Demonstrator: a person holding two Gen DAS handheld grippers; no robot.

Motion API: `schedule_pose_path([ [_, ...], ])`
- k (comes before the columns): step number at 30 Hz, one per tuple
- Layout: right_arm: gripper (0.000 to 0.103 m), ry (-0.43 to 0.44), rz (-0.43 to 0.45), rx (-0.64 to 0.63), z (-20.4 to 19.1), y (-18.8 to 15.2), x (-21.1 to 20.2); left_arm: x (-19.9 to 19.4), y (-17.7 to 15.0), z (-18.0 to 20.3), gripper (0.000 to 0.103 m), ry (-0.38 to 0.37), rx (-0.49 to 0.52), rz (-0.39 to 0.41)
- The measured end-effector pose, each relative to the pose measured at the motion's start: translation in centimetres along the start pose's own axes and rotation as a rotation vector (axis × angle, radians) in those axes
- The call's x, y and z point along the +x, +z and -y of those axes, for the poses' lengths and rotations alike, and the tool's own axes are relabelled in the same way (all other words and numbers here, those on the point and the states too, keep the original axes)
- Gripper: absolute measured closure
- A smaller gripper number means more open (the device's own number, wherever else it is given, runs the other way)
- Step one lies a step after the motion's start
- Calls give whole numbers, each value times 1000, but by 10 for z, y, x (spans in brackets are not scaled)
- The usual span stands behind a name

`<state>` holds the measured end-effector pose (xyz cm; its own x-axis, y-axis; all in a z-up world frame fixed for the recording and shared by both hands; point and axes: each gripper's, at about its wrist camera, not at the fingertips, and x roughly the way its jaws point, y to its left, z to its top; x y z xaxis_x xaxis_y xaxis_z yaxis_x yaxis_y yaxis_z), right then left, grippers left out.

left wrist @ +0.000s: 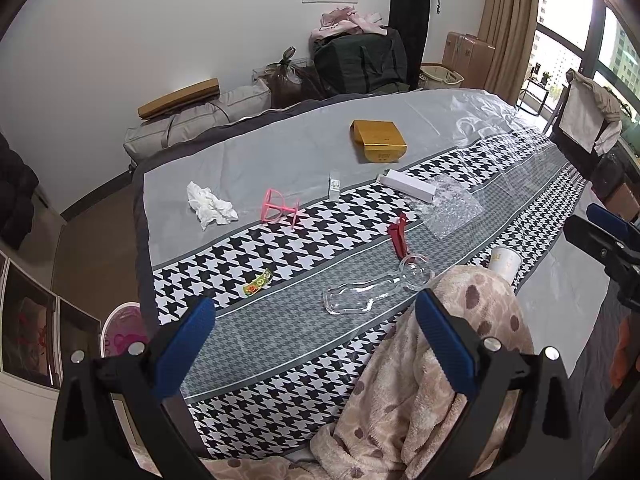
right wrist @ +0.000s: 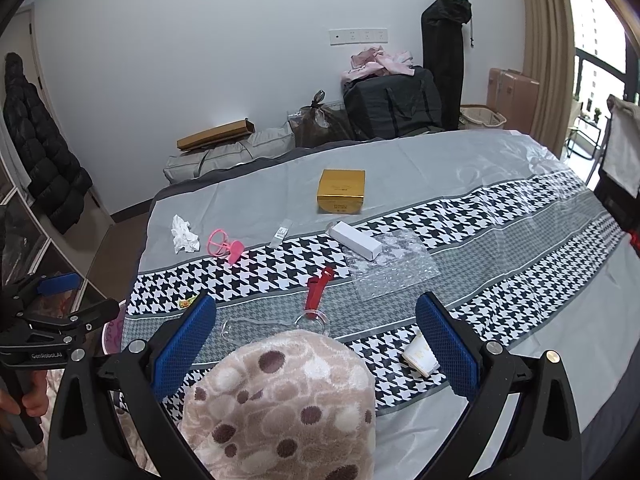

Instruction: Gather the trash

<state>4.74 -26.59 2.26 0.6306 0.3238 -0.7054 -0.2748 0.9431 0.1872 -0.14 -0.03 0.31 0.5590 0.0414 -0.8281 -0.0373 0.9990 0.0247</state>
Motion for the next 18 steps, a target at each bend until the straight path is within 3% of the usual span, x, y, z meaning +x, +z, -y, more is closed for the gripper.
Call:
schedule_pose_path([
  [18,6,4,0,8,3,1,-2,-1,1,0,5,2,8,-2],
])
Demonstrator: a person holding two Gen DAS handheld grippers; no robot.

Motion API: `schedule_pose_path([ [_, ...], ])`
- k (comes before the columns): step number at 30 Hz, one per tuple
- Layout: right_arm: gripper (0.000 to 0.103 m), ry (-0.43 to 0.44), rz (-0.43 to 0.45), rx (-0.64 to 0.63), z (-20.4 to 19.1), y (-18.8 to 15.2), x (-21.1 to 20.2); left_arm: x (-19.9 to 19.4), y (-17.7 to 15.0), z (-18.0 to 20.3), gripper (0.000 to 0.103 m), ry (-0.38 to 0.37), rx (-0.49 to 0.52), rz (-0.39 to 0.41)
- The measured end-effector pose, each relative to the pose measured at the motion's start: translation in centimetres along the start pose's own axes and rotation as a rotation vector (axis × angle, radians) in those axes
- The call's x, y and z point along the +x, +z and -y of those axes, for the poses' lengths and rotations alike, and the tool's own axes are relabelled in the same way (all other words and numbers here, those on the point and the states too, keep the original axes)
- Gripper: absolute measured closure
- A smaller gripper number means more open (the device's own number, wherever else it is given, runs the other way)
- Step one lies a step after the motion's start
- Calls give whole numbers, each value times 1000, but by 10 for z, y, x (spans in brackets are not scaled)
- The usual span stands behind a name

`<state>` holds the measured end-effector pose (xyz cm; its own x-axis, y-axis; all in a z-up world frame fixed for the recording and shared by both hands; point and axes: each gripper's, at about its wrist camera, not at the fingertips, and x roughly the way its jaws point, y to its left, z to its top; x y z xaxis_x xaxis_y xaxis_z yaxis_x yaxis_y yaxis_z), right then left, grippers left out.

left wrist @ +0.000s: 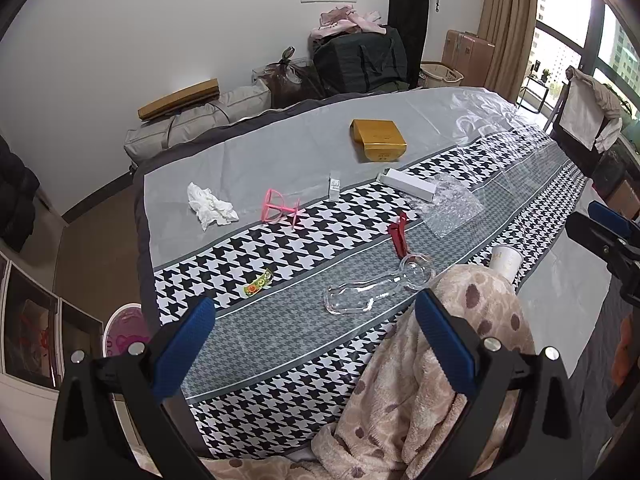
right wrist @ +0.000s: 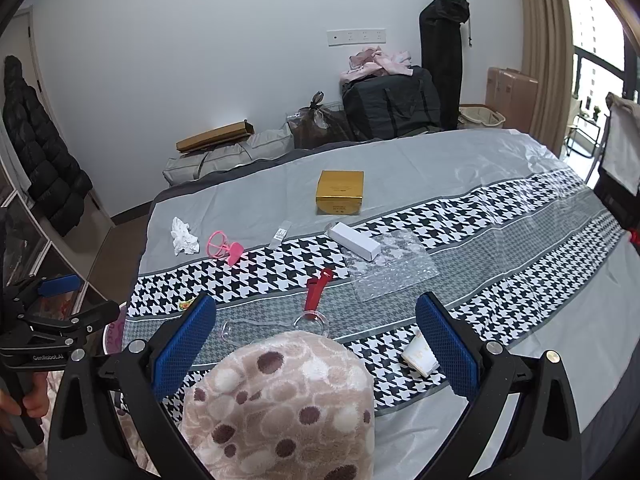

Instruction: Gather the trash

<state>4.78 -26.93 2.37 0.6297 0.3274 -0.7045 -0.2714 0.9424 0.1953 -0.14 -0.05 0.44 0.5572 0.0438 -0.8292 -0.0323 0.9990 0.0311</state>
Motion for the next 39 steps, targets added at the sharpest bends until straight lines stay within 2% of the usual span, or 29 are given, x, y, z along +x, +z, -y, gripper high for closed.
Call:
schedule_pose_path([
  [14,6,-19,-27,29,19,1,10,16,7,5,5,6,9,-31],
  [21,6,-78,-62,76,52,-7,26,42,19,20,5,-16,28,-68],
  [27,6,-55,-102,170,97,-22,45,73,30,36,5,-5,61,-67],
  [30,6,-70,-140,197,116,-32,58,95,34,35,5,-39,52,-94],
  [34,6,-32,-174,172,137,-41,75,124,39,32,5,-100,65,-139],
  [39,6,77,-252,47,156,-41,106,153,47,30,5,-183,94,-160],
])
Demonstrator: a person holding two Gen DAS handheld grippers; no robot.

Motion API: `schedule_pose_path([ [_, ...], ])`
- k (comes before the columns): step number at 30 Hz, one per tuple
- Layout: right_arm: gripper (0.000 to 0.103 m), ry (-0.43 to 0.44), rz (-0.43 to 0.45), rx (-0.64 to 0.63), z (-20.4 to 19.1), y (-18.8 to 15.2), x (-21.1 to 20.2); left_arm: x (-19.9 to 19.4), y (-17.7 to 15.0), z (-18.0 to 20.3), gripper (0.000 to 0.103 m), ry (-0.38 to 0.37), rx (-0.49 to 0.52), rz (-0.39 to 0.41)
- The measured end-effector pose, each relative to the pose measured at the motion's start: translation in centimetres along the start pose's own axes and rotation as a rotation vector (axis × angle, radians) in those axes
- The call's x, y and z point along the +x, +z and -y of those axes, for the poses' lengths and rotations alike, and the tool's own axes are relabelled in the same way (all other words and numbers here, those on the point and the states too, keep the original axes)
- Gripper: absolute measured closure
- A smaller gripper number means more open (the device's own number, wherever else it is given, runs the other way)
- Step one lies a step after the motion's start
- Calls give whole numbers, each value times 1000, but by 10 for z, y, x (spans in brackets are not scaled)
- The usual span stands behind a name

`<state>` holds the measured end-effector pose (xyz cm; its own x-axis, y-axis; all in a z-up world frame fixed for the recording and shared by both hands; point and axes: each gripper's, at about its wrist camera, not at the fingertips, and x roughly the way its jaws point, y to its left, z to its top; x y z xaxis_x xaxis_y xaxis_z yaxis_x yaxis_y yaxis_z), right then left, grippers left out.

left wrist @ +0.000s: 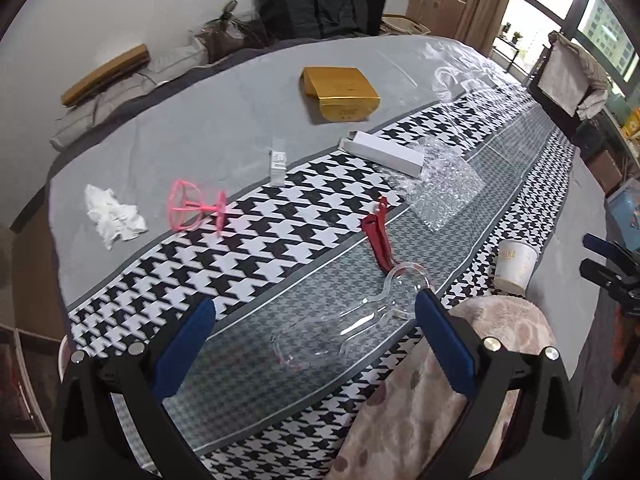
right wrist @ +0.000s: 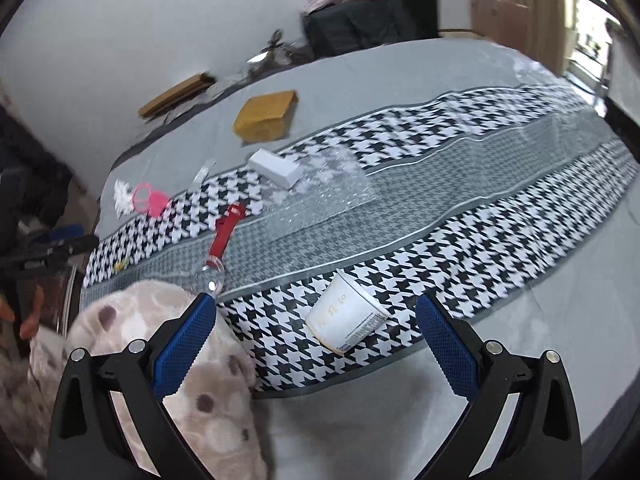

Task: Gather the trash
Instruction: 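Grasp the white paper cup with the right gripper while the left gripper grasps the clear plastic tray, then lift the cup and clear tray and carry both toward the pink-lined bin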

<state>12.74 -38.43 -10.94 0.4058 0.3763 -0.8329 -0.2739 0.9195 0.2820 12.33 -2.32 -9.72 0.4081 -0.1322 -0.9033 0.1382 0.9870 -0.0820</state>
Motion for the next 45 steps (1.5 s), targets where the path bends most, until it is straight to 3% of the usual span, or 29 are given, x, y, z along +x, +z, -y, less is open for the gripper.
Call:
schedule_pose_path([
  [3,6,40,-80,-141,5,9,21,18,5,1,5,-43,47,-19],
  [7,6,118,-147,-275,8,17,41,42,10,9,5,-210,165,-63],
  [13,6,220,-243,-395,10,22,75,73,20,20,5,-279,385,-109],
  [21,27,273,-400,-406,22,6,115,104,20,17,7,-513,544,-255],
  [24,37,283,-418,-396,23,-2,120,113,15,14,16,-582,553,-321],
  [31,48,269,-425,-401,19,-21,131,124,2,28,29,-553,665,-383],
  [35,61,263,-393,-398,14,-21,131,132,-9,41,64,-387,776,-337],
  [36,65,262,-396,-395,13,-21,131,131,-11,43,64,-378,787,-331],
  [38,75,267,-396,-387,12,-21,131,130,-18,49,67,-373,815,-350],
  [40,76,278,-386,-381,8,-20,132,129,-24,55,71,-367,829,-352],
  [45,76,299,-337,-375,-2,-19,122,115,-27,55,77,-473,684,-344],
])
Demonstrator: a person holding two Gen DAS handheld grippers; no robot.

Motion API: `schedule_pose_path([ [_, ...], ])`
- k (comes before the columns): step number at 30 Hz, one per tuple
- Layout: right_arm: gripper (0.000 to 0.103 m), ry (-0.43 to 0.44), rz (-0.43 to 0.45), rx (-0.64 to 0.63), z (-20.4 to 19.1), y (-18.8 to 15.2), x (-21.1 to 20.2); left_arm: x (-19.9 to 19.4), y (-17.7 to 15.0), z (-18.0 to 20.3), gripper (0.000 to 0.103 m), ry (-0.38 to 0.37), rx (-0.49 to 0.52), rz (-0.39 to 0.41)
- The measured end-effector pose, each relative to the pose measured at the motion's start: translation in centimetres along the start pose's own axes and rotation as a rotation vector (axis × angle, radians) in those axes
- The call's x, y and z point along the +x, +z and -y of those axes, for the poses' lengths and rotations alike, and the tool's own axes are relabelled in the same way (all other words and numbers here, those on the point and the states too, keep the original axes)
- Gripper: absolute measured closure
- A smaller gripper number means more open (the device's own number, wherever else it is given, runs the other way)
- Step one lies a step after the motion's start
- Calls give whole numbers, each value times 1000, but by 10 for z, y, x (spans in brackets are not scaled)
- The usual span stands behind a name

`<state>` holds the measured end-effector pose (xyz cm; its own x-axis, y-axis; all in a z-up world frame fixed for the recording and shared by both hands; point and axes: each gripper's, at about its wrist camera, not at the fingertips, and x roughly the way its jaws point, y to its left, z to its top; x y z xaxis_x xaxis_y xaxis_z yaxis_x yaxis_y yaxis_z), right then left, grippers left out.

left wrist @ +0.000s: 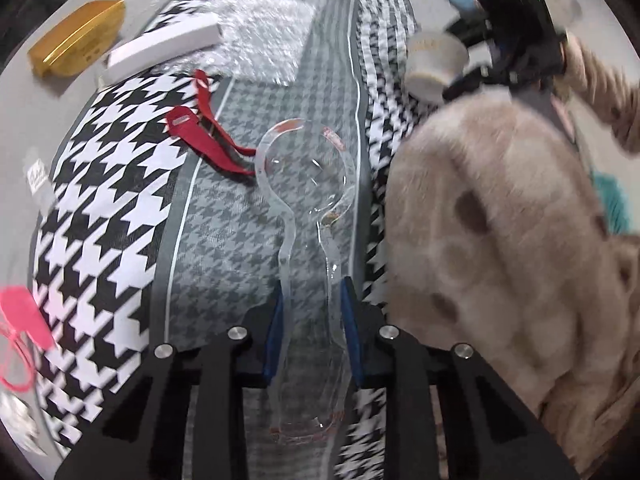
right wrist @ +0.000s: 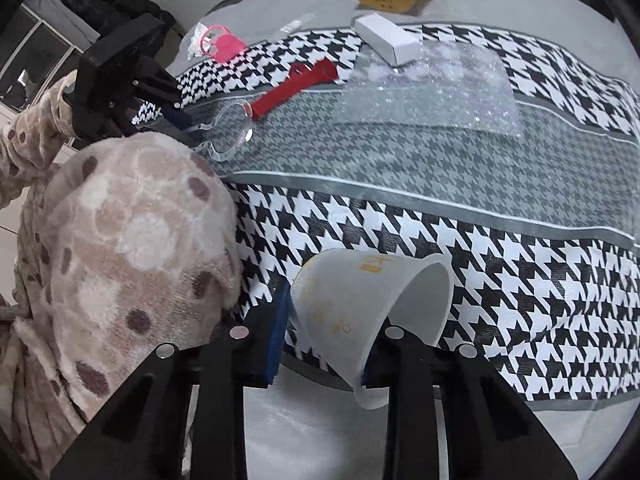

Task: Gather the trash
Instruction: 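Lift the cup and clear tray and carry both toward the pink-lined bin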

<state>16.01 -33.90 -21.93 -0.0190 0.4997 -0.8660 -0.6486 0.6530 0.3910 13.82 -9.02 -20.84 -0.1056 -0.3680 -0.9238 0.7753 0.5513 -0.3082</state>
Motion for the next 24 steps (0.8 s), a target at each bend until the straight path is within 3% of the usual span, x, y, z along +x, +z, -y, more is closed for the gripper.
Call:
schedule_pose_path([
  [10,77,-44,121,42,-4,-6,-31,-28,-15,2,77,41,-125,94],
  [18,77,-96,224,-6,-30,3,-61,-97,-38,-2,77,132,-149,149],
  [24,77,-106,300,-76,-68,28,-91,-151,-66,1,77,206,-187,223],
])
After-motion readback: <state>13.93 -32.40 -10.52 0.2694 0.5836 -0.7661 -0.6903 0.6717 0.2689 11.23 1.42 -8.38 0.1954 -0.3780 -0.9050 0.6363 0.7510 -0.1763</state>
